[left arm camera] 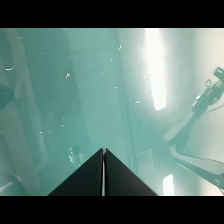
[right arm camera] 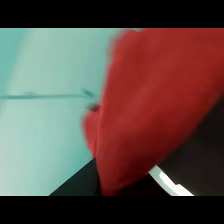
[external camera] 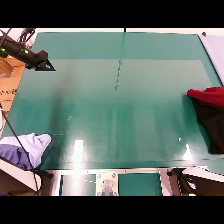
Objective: Fold the shirts.
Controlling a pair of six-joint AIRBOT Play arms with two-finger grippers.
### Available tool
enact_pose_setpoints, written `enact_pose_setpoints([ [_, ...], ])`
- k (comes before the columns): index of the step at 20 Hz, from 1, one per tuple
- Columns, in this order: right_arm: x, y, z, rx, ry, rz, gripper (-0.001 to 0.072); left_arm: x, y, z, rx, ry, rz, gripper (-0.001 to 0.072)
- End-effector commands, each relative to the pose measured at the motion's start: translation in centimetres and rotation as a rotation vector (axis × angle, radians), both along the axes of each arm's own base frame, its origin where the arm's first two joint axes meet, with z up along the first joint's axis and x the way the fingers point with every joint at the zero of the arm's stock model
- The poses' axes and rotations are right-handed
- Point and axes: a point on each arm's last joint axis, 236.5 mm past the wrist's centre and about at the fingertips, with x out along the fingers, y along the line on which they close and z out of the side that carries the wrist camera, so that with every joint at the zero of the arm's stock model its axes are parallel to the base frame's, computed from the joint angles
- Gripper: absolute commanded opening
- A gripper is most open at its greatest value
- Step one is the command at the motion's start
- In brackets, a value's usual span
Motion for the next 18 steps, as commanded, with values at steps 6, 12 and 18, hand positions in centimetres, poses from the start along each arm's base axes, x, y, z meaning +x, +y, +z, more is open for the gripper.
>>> enact_pose_setpoints([
  [6, -12.7, 2.0, -11.7, 0.098, 0.546, -0.153, 0.0021, -0.4, 0.0, -0.1, 0.000, 0.014, -0.008, 0.0024],
  [12, -17.1, 2.8, -13.2, 0.104, 0.734, -0.133, 0.0692, -0.4, -0.1, -0.1, -0.001, 0.013, -0.009, 0.0024],
  [18, -4.9, 3.3, -5.5, -0.060, 0.446, 0.054, 0.0018, 0.2, -1.3, 1.1, -0.070, -0.007, 0.014, 0.0023],
])
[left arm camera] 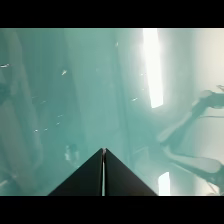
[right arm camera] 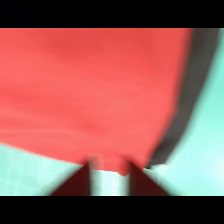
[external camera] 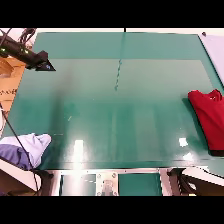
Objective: Fold the shirts.
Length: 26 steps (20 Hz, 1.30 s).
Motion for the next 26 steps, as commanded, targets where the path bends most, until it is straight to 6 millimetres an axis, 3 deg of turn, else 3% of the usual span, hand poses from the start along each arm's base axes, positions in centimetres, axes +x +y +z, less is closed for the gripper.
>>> enact_pose_setpoints([
  [1, 7.7, 2.9, 4.0, -0.051, -0.130, 0.214, 0.0021, 0.7, -1.0, 1.7, -0.061, -0.031, 0.043, 0.0022],
  [4, 12.8, 8.9, 4.6, -0.058, -0.148, 0.443, 0.0020, 0.5, -0.9, 4.1, -0.056, -0.083, 0.071, 0.0022],
  [7, 15.2, 17.3, 3.8, -0.031, -0.143, 0.696, 0.0019, -2.6, -1.0, 4.4, -0.032, -0.045, 0.057, 0.0023],
  [9, 14.8, 23.2, 2.3, -0.011, -0.134, 0.859, 0.0019, -6.0, -1.7, 3.1, -0.031, 0.006, 0.033, 0.0023],
  [11, 13.3, 28.8, 0.1, 0.002, -0.130, 1.013, 0.0019, -10.4, -1.9, 0.3, 0.032, 0.061, 0.025, 0.0023],
  [14, 10.1, 35.0, -3.3, 0.027, -0.115, 1.189, 0.0020, -16.3, -1.0, -4.0, 0.158, 0.094, 0.052, 0.0023],
  [17, 8.7, 38.6, -4.9, 0.040, -0.109, 1.296, 0.0020, -18.8, -0.5, -5.6, 0.187, 0.080, 0.079, 0.0023],
  [20, 8.2, 41.1, -4.8, 0.046, -0.132, 1.373, 0.0021, -19.2, -0.2, -5.8, 0.205, 0.080, 0.077, 0.0024],
  [26, 7.5, 42.3, -4.8, 0.052, -0.124, 1.421, 0.0020, -19.1, -0.2, -5.8, 0.204, 0.078, 0.079, 0.0024],
])
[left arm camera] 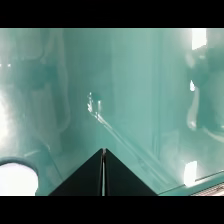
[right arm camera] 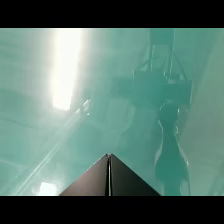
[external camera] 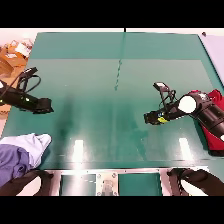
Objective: Fold the shirts.
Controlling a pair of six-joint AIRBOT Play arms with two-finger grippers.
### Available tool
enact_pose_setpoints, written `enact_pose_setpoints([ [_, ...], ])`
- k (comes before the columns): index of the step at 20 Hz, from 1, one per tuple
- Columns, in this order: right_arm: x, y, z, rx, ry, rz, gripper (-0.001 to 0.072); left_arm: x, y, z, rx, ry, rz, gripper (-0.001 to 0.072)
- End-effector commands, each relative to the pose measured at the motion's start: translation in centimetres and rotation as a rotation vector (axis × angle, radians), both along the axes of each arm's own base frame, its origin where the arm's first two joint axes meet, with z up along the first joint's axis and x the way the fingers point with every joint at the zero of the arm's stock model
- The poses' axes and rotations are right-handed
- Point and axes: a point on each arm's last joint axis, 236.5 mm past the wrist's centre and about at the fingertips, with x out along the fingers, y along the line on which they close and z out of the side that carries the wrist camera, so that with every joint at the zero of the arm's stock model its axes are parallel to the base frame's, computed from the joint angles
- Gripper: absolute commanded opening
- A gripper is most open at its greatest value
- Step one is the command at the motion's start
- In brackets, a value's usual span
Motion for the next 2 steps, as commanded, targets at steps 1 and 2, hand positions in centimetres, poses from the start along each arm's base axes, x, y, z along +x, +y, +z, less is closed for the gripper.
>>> enact_pose_setpoints([
  [1, -0.36, 0.67, -0.09, 0.002, 0.000, 0.022, 0.0020, -0.13, 0.12, -0.10, 0.006, -0.004, 0.002, 0.0024],
  [2, -0.36, 0.67, -0.09, 0.002, 0.000, 0.022, 0.0020, -0.13, 0.11, -0.09, 0.006, -0.005, 0.002, 0.0024],
])
